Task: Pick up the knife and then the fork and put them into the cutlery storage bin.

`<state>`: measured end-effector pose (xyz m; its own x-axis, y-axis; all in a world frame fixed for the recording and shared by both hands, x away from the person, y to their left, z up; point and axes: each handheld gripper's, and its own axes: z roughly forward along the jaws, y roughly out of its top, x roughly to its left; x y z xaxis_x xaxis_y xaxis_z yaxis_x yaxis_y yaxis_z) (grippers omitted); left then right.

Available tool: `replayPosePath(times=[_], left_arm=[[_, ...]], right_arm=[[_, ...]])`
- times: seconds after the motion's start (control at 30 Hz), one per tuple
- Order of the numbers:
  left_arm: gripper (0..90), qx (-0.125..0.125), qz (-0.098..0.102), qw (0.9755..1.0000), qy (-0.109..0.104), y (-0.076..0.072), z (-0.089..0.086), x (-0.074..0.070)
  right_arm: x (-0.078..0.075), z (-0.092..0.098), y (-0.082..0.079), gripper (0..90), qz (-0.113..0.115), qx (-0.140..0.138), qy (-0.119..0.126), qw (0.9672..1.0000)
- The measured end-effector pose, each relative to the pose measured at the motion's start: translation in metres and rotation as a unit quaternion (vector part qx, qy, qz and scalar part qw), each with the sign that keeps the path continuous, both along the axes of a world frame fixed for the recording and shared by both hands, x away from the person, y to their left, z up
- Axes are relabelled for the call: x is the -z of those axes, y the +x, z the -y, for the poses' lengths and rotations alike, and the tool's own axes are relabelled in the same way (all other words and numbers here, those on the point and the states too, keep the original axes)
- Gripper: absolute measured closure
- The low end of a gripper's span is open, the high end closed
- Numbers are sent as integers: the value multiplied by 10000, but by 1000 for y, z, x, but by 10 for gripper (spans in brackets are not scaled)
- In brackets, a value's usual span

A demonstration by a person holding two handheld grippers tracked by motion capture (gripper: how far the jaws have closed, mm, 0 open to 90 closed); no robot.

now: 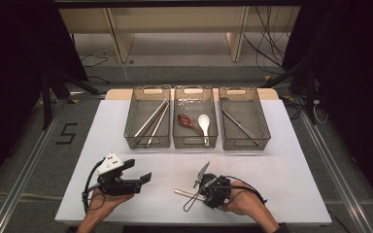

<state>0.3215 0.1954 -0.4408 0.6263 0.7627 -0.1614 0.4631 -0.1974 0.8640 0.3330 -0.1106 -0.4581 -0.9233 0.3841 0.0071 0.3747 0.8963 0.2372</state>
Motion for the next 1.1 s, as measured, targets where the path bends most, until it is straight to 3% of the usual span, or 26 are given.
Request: replayPosePath(times=[0.33, 0.6, 0.93, 1.1], left_arm=[[178, 0, 0, 10000, 3, 0, 1, 0], [178, -4, 3, 10000, 4, 0, 0, 0], [178, -2, 16, 10000, 17, 0, -1, 0], [178, -6, 19, 10000, 16, 0, 0, 0]], right_arm=[[0, -5, 2, 829, -92, -87, -171, 9998], [-1, -9, 0, 852, -38, -220, -309, 9993], [-7, -8, 0, 864, 50, -313, -226, 9992], [-15, -1, 3, 863, 145, -140, -47, 9998]])
